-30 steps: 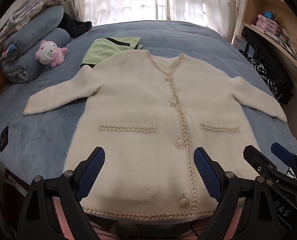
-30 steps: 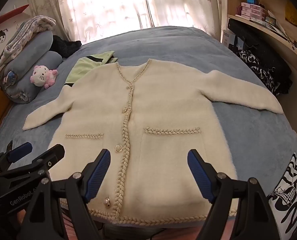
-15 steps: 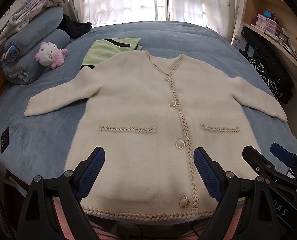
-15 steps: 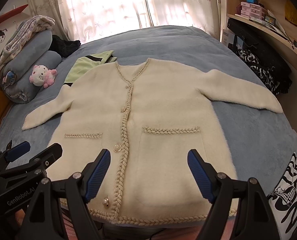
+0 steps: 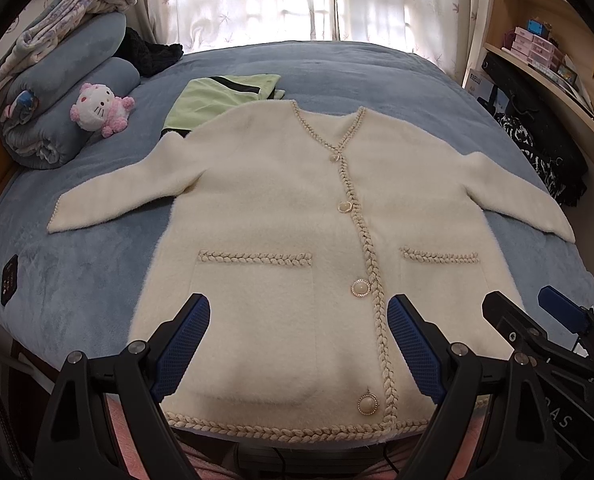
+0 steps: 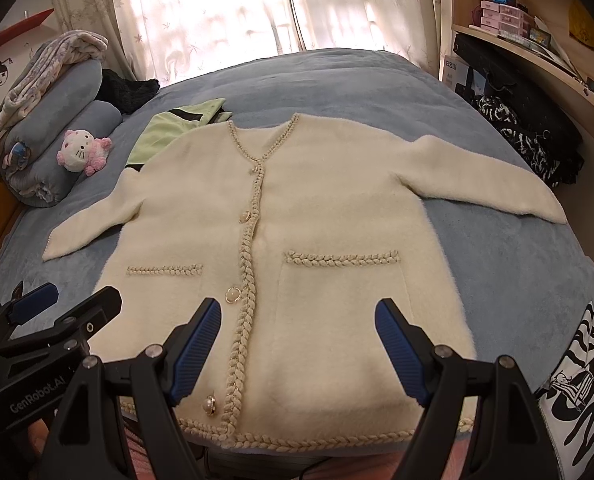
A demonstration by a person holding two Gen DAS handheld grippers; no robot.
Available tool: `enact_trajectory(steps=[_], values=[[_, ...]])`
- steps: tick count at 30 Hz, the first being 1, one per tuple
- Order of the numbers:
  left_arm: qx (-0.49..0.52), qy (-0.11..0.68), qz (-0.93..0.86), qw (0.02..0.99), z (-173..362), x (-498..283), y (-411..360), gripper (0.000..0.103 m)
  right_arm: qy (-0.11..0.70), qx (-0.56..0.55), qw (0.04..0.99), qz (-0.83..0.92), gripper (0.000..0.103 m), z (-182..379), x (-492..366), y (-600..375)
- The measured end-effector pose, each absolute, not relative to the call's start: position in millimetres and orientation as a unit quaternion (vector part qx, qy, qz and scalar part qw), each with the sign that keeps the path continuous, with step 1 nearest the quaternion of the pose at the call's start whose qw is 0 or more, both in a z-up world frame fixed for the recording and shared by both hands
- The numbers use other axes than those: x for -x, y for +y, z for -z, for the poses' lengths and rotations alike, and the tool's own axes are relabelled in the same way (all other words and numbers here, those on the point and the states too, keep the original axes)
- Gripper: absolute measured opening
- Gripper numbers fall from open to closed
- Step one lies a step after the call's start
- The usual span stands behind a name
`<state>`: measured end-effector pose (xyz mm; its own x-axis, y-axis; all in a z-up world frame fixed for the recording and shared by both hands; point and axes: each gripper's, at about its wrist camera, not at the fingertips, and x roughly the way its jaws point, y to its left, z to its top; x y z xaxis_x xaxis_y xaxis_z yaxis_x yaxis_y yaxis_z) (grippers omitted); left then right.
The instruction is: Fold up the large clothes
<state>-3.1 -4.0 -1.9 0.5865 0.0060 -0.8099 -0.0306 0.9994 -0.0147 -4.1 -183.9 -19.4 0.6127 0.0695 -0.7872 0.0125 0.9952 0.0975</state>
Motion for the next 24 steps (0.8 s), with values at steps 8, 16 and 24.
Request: enact_trajectory(steps=[8, 16, 24], values=[[0.014, 0.458, -0.010, 0.889, 4, 2, -4, 0.089, 0.442, -0.046, 0.896, -0.015, 0.080, 26, 3, -186], [0.015, 0.461, -0.009, 0.887, 5, 3, -3, 0.089, 0.447, -0.046, 0.893, -0.014, 0.080, 29, 1, -183], [0.014, 0.460, -0.006, 0.888, 5, -1, -3, 0.089, 0.449, -0.047, 0.892, -0.014, 0.080, 29, 0, -183]])
